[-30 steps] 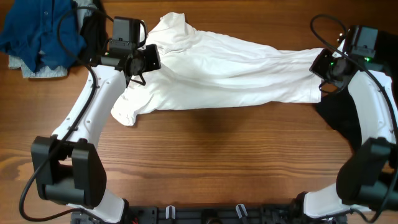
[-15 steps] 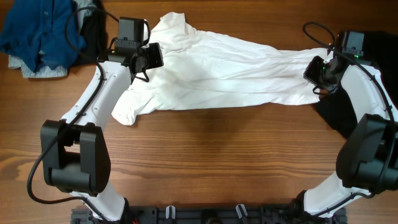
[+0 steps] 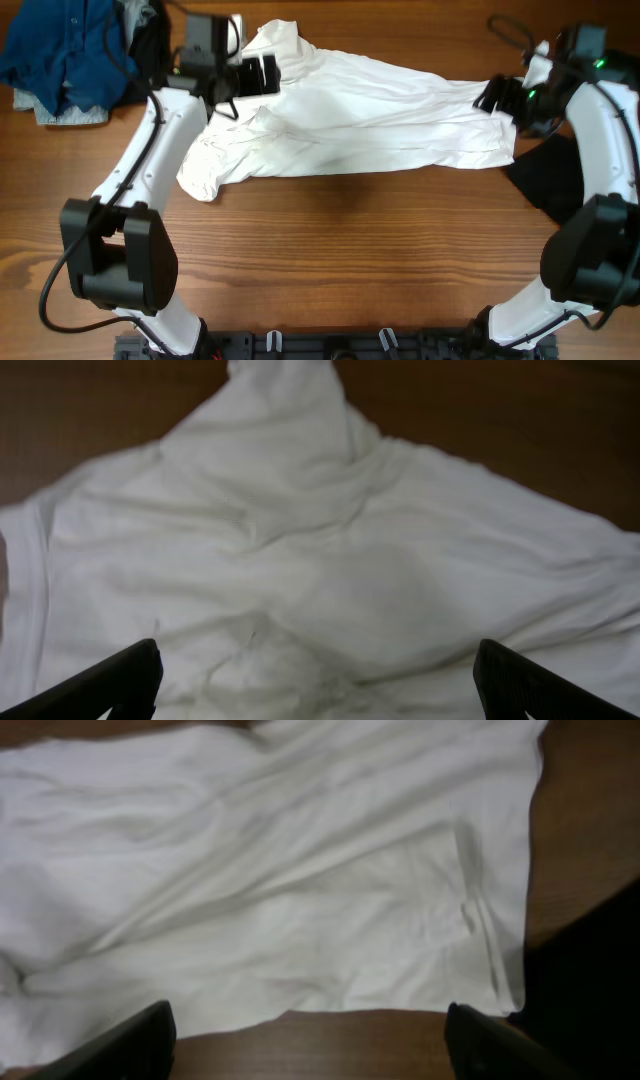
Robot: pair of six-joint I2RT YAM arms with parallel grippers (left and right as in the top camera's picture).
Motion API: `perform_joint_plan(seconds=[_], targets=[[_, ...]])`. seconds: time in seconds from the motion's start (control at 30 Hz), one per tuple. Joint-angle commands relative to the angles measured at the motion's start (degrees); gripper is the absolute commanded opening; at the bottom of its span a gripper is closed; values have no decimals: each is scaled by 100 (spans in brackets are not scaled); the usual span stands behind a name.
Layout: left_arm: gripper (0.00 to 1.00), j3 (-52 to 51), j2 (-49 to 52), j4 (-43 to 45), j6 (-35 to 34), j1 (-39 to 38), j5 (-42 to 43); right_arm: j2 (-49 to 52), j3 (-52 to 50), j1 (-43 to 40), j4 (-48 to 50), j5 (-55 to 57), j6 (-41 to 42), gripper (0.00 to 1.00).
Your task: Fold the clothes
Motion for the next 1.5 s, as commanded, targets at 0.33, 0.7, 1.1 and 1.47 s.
perform_joint_plan(seconds=[0.33,0.7,1.1,1.47], targets=[[100,2879,2529,323,1117,310,341,-197,726,-7,-426,-225,-625,94],[100,3014,3779,1392,1235,332,291,-197,726,15,-494,-374,-575,94],[88,3014,4275,2031,1231,275,247,-197,726,15,-509,-374,-463,94],[23,3014,4297,2544,741,278,162,-195,726,15,-503,-374,-424,93]])
